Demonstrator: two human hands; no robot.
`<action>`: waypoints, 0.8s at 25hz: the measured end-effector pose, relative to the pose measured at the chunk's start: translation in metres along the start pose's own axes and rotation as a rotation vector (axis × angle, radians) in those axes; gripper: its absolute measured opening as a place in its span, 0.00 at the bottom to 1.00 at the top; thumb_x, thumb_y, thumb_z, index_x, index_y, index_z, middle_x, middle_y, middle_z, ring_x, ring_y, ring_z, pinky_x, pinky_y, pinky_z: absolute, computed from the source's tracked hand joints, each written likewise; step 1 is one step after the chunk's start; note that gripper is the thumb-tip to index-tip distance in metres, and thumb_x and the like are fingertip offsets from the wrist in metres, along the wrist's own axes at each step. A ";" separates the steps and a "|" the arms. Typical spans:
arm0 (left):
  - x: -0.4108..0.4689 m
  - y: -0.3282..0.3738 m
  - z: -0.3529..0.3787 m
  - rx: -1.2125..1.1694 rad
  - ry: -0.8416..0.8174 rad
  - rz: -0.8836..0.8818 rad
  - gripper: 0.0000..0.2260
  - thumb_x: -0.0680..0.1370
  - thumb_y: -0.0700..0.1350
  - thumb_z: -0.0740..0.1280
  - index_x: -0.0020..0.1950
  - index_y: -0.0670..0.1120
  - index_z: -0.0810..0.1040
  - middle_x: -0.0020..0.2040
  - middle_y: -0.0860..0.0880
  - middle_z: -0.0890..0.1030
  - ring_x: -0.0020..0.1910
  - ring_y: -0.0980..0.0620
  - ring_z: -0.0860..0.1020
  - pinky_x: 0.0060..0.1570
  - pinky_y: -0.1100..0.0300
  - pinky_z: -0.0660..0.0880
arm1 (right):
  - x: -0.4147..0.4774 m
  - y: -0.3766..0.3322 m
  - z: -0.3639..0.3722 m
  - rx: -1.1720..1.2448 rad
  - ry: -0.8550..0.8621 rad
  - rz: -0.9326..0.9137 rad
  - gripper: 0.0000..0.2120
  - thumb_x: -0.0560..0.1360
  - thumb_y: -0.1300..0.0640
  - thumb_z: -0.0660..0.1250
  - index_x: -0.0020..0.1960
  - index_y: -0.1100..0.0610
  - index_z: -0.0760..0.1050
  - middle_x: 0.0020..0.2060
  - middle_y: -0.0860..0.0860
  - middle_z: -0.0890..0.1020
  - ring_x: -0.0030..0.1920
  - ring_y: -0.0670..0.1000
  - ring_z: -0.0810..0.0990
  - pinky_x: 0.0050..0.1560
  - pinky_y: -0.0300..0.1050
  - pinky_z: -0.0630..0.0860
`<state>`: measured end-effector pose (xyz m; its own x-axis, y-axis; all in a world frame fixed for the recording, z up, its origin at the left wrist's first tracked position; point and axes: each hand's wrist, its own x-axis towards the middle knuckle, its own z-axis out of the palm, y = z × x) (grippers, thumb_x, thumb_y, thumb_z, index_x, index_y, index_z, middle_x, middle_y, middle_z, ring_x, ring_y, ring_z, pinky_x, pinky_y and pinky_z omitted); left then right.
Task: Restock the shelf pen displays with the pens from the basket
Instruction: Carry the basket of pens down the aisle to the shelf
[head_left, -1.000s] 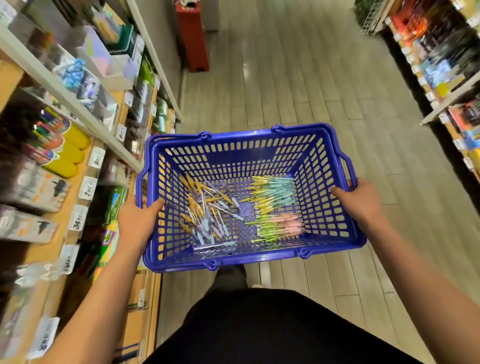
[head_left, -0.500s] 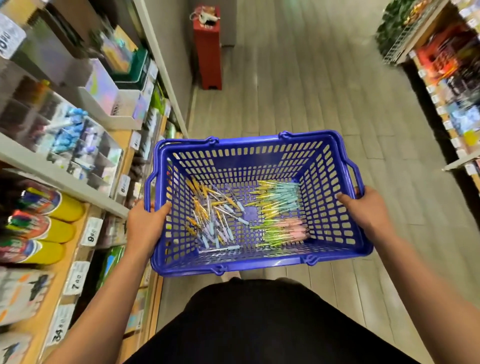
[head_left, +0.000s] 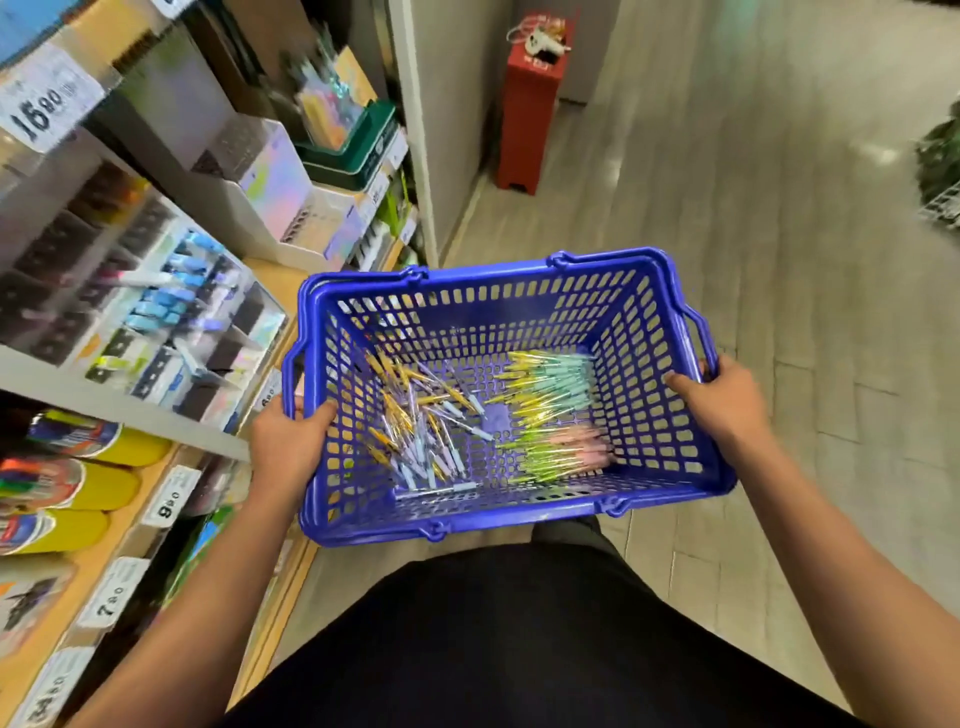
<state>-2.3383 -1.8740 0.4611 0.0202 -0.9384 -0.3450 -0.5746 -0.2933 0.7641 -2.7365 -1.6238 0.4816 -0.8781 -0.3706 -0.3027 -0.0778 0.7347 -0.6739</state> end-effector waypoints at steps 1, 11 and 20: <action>0.002 0.004 0.007 -0.011 0.039 -0.025 0.08 0.75 0.48 0.75 0.47 0.51 0.76 0.46 0.45 0.86 0.43 0.43 0.85 0.49 0.46 0.82 | 0.025 -0.014 0.006 -0.011 -0.038 -0.024 0.14 0.72 0.49 0.75 0.52 0.51 0.75 0.37 0.41 0.81 0.27 0.35 0.78 0.25 0.34 0.68; -0.028 0.021 0.079 -0.192 0.446 -0.302 0.11 0.73 0.48 0.76 0.51 0.47 0.80 0.47 0.45 0.86 0.42 0.47 0.84 0.46 0.49 0.80 | 0.220 -0.160 0.064 -0.225 -0.397 -0.394 0.10 0.72 0.51 0.73 0.50 0.52 0.75 0.44 0.52 0.83 0.42 0.55 0.83 0.47 0.50 0.79; -0.114 0.023 0.133 -0.329 0.753 -0.494 0.12 0.74 0.44 0.75 0.56 0.47 0.79 0.49 0.46 0.84 0.45 0.46 0.83 0.49 0.52 0.78 | 0.248 -0.224 0.115 -0.386 -0.639 -0.719 0.11 0.73 0.52 0.73 0.49 0.54 0.74 0.48 0.57 0.84 0.48 0.62 0.82 0.53 0.56 0.79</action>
<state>-2.4630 -1.7496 0.4452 0.7854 -0.5322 -0.3161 -0.1036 -0.6164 0.7806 -2.8824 -1.9453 0.4800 -0.1593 -0.9433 -0.2913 -0.7298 0.3112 -0.6087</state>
